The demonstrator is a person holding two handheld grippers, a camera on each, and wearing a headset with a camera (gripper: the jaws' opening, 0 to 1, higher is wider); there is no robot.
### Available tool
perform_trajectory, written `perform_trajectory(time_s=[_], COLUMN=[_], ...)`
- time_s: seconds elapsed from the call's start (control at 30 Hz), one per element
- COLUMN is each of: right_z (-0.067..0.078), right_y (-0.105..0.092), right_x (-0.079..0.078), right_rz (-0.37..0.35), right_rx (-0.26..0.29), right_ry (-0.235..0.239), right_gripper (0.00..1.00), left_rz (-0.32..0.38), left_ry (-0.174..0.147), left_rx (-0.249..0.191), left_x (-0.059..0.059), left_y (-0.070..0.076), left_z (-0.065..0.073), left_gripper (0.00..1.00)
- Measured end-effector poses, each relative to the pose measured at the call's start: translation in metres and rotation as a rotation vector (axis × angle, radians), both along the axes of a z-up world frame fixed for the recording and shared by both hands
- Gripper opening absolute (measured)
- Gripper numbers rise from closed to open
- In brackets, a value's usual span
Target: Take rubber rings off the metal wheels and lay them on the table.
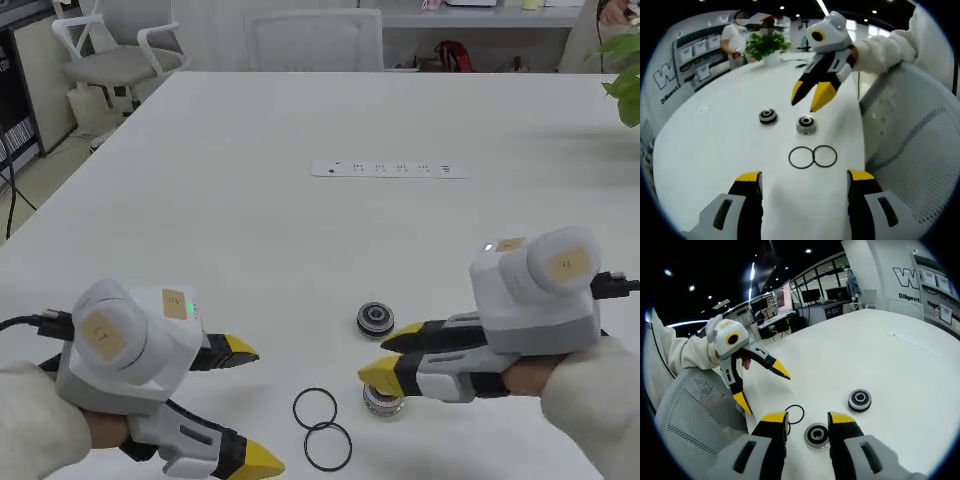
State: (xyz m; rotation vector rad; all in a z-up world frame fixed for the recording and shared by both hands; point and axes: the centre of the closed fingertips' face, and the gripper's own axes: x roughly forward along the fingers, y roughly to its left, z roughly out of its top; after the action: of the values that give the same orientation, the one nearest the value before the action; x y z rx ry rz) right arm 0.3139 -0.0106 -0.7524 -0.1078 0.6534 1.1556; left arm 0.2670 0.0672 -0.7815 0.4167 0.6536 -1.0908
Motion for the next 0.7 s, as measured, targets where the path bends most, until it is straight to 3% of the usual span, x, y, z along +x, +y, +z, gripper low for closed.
perform_trajectory(time_s=[0.37,0.7], right_z=[0.008,0.006], right_y=[-0.011,-0.022], right_x=[0.014,0.023], right_rz=[-0.063,-0.114], right_rx=[0.042,0.06], right_ry=[-0.01,0.005], right_gripper=[0.37,0.42], left_rz=[0.002,0.006], left_ry=[0.001,0.002], left_rx=[0.002,-0.001], left_x=[0.0,0.001], left_y=[0.0,0.001], left_z=[0.0,0.0], left_gripper=[0.69,0.69])
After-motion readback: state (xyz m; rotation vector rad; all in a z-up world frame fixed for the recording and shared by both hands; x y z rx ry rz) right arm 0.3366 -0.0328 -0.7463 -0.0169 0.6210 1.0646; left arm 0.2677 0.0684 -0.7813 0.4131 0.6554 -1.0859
